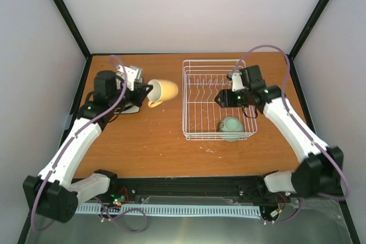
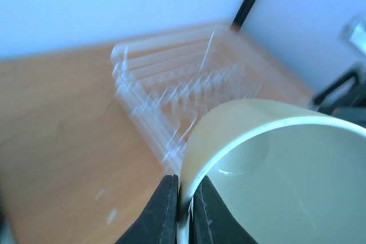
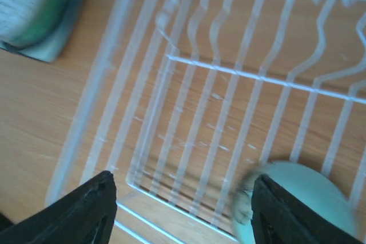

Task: Load the mixed dishes into the dish rack

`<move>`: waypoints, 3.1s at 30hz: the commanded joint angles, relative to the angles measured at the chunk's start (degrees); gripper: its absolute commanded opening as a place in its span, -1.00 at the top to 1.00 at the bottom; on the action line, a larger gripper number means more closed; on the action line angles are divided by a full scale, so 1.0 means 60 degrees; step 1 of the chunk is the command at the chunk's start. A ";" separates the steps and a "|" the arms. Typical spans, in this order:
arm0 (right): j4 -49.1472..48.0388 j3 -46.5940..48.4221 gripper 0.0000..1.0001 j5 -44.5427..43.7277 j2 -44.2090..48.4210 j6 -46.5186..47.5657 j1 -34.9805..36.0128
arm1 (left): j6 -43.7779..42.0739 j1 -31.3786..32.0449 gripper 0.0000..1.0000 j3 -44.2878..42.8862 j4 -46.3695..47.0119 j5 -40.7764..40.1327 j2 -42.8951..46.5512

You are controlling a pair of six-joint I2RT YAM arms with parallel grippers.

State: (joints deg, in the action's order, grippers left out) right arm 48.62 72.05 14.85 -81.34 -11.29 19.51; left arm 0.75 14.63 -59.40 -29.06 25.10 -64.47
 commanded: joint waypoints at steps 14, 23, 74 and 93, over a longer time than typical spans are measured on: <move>-1.2677 -0.5352 -0.54 0.5426 0.3014 -0.4200 0.0041 | 1.4461 0.1093 0.99 0.3264 1.7591 0.0478 -0.1832; -1.3854 -0.4641 -0.43 0.5853 0.1824 -0.4728 0.0482 | 1.5113 0.1602 0.99 0.3243 1.8362 0.0132 -0.2643; -1.1433 -0.1326 0.94 0.6227 -0.0269 -0.3084 0.2059 | 1.3503 0.1523 -0.20 0.3673 1.5246 0.0197 -0.1380; -0.3977 -0.1629 0.94 0.2044 0.3064 0.0336 0.0936 | 0.4535 0.1282 -1.00 0.2480 0.4400 -0.6406 0.4224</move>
State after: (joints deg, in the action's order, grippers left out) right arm 14.24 61.04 35.59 -67.68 -15.35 24.86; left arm 39.44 22.59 -45.28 8.62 -3.84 -39.57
